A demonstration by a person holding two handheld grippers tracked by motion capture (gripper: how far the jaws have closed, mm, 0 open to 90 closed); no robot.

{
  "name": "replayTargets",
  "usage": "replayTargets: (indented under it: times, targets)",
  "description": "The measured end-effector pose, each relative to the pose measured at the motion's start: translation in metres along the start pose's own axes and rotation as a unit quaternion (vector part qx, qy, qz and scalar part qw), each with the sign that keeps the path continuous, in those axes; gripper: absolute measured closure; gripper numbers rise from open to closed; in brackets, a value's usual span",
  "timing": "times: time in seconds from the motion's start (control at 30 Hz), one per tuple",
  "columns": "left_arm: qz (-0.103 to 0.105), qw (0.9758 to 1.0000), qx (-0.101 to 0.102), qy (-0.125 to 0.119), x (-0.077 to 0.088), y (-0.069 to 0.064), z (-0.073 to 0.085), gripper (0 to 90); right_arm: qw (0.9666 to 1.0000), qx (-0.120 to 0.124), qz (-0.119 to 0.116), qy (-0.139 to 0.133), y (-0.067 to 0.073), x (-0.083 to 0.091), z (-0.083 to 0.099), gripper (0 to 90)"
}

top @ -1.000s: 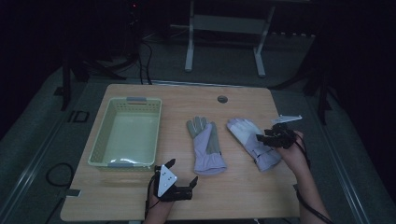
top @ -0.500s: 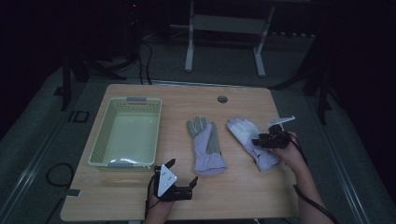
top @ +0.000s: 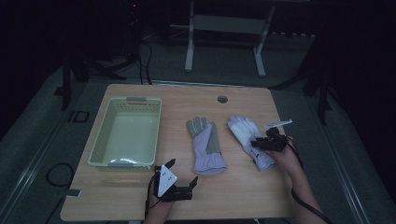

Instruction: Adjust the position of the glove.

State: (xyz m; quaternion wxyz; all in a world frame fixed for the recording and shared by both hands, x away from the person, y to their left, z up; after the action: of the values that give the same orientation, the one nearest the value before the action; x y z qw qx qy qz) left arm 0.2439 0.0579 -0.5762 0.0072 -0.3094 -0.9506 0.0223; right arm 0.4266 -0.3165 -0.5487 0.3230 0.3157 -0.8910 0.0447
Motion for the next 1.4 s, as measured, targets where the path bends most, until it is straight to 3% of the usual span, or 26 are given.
replayTargets:
  times: [0.17, 0.27, 0.4, 0.53, 0.67, 0.8, 1.1, 1.27, 1.4]
  targets:
    - [0.000, 1.0000, -0.001, 0.001, 0.000, 0.000, 0.000, 0.1, 0.9975, -0.055, 0.036, -0.026, 0.007, 0.010, -0.003, 79.6]
    - [0.000, 1.0000, -0.001, 0.001, 0.000, 0.000, 0.000, 0.1, 0.9954, -0.063, 0.052, -0.050, 0.017, 0.028, -0.015, 80.2]
    - [0.000, 1.0000, -0.001, 0.001, 0.000, 0.000, 0.000, 0.1, 0.9901, -0.075, 0.080, -0.088, 0.028, 0.059, -0.034, 80.4]
    - [0.000, 1.0000, -0.003, 0.001, 0.000, 0.000, 0.000, 0.1, 0.9863, -0.083, 0.098, -0.103, 0.038, 0.089, -0.051, 80.4]
    - [-0.001, 1.0000, -0.003, 0.002, 0.000, 0.000, 0.000, 0.1, 0.9804, -0.081, 0.147, -0.103, 0.044, 0.102, -0.057, 80.3]
    - [-0.003, 1.0000, -0.004, 0.002, 0.000, 0.000, 0.000, 0.1, 0.9771, -0.097, 0.171, -0.082, 0.045, 0.090, -0.045, 80.3]
    - [-0.001, 1.0000, -0.004, 0.001, 0.000, 0.000, 0.000, 0.1, 0.9744, -0.117, 0.188, -0.037, 0.036, 0.047, -0.020, 80.0]
    - [-0.003, 1.0000, -0.002, 0.000, 0.000, 0.000, 0.000, 0.1, 0.9695, -0.138, 0.201, -0.021, 0.024, 0.030, -0.010, 79.5]
    - [-0.004, 1.0000, -0.002, 0.000, 0.000, 0.000, 0.000, 0.1, 0.9684, -0.145, 0.202, -0.019, 0.020, 0.023, -0.005, 77.4]
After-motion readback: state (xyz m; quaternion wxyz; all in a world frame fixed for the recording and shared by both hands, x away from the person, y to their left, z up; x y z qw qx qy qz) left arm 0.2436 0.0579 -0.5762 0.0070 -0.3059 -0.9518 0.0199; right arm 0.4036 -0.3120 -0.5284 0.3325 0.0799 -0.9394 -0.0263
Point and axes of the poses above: each handheld gripper's, and its own axes: x roughly backward along the jaws, z roughly out of its underside, y roughly to its left, the point moved 2 cm from there along -x, roughly forward along the jaws, and after that the axes turned 14 degrees about -y, right-handed, at the moved point
